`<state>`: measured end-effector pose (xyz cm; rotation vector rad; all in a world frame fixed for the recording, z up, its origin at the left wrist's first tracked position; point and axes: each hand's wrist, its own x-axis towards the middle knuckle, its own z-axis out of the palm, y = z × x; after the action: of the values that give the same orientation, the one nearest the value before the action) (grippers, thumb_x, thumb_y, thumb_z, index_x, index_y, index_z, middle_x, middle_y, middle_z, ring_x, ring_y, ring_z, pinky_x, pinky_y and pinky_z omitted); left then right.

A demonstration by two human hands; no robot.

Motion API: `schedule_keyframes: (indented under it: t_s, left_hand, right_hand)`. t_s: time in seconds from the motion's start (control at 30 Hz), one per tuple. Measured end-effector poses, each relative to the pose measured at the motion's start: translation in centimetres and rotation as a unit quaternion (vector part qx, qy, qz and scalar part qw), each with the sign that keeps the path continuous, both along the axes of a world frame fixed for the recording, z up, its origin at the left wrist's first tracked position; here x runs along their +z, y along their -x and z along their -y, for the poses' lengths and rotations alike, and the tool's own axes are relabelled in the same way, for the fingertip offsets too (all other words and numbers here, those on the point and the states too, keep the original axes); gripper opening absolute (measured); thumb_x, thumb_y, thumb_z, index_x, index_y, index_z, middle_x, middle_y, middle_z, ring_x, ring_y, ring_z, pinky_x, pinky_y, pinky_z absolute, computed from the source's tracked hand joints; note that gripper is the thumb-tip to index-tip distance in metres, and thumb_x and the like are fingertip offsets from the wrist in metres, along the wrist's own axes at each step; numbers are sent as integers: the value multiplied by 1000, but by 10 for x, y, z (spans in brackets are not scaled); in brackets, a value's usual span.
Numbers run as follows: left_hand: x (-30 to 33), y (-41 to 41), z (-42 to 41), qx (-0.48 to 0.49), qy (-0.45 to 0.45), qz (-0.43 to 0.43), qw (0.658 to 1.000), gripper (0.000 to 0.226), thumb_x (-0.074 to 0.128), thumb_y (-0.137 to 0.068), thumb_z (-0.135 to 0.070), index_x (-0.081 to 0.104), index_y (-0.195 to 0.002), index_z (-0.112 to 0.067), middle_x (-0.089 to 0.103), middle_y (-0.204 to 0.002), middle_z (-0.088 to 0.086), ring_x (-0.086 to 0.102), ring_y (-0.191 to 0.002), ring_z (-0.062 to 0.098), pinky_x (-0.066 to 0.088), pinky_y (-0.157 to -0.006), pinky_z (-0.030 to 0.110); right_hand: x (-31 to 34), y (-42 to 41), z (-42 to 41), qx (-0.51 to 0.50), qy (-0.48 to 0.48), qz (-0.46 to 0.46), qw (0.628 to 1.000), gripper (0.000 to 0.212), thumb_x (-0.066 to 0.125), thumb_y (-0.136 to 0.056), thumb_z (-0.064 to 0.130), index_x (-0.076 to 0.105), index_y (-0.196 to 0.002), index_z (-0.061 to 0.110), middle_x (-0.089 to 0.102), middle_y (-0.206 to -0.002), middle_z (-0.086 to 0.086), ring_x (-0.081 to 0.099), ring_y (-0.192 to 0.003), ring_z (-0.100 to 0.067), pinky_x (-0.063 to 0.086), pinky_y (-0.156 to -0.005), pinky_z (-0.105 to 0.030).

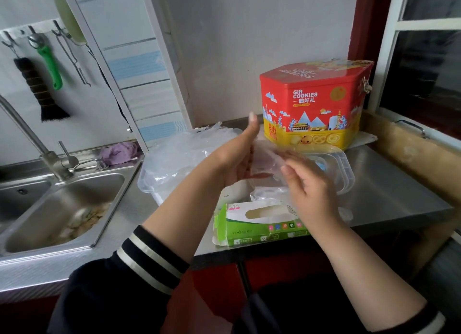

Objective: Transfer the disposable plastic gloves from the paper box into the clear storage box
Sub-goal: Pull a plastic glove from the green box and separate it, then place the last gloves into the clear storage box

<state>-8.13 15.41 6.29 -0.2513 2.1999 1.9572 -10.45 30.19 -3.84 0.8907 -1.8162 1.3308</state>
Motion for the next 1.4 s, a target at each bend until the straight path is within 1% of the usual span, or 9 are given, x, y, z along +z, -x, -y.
schedule_keyframes:
  t_s: [0.13, 0.27, 0.43, 0.6, 0.7, 0.87, 1.0, 1.2, 1.4]
  left_hand:
    - [11, -1, -5, 44, 18, -53, 997, 16, 57, -96, -16, 66, -89, -4, 66, -75, 7, 61, -57, 12, 51, -52, 21]
    - [35, -4, 12, 51, -14, -73, 996, 24, 42, -102, -17, 65, -102, -7, 70, -89, 5, 68, -64, 13, 55, -51, 22]
    - [62, -1, 82, 231, 182, -121, 948, 19, 50, -98, -18, 66, -90, -24, 68, -100, -5, 68, -77, 7, 40, -43, 14]
    - [44, 4, 133, 330, 247, -114, 904, 21, 48, -96, -8, 65, -92, -18, 61, -68, -7, 42, -32, 3, 27, -37, 10]
    - [24, 5, 155, 356, 300, -101, 879, 29, 42, -92, 0, 66, -103, -12, 68, -81, 3, 49, -49, 17, 34, -41, 15]
    - [-1, 0, 171, 351, 432, -73, 828, 26, 46, -95, -13, 61, -116, -19, 70, -109, 9, 64, -99, 29, 53, -83, 37]
    - [-4, 1, 172, 348, 501, -65, 790, 29, 45, -98, -18, 58, -124, -22, 65, -116, 5, 59, -107, 30, 45, -80, 33]
    - [2, -3, 166, 359, 569, -110, 732, 33, 55, -96, -26, 56, -128, -23, 50, -134, 10, 38, -124, 34, 37, -97, 41]
    - [9, -15, 119, 385, 560, -324, 659, 26, 55, -93, -27, 63, -116, -19, 57, -122, 9, 45, -113, 35, 36, -91, 38]
  right_hand:
    - [2, 7, 7, -28, -67, -54, 996, 32, 49, -99, 23, 67, -117, 5, 62, -128, -5, 54, -126, -23, 45, -102, -41]
    - [11, 8, 10, -35, -95, -90, 991, 39, 51, -97, 31, 64, -121, 3, 57, -135, -10, 47, -132, -28, 38, -108, -46]
    - [15, 7, 8, -22, -69, -51, 996, 39, 49, -97, 32, 64, -121, 4, 59, -132, -8, 49, -128, -25, 37, -109, -38]
    - [3, 10, 7, -46, -52, -11, 998, 36, 50, -97, 29, 68, -114, 4, 62, -124, -7, 55, -118, -22, 39, -103, -27]
    - [-3, 13, 9, -40, -70, 41, 996, 38, 50, -94, 35, 69, -113, 8, 64, -122, -5, 55, -115, -20, 39, -100, -25]
    - [-10, 9, 8, -22, -177, 160, 971, 30, 68, -87, 33, 71, -112, 16, 66, -118, 3, 55, -115, -16, 40, -97, -27]
    - [-6, 6, 7, -8, -259, 210, 943, 45, 69, -82, 46, 66, -121, 22, 63, -123, 7, 53, -118, -13, 39, -98, -28]
    - [0, 8, 3, -20, -399, 254, 881, 65, 69, -80, 51, 49, -138, 29, 46, -144, 9, 39, -132, -13, 29, -109, -31]
    - [-3, 14, -1, -13, -389, 320, 864, 43, 70, -86, 36, 60, -127, 30, 54, -133, 5, 54, -115, -19, 41, -91, -27]
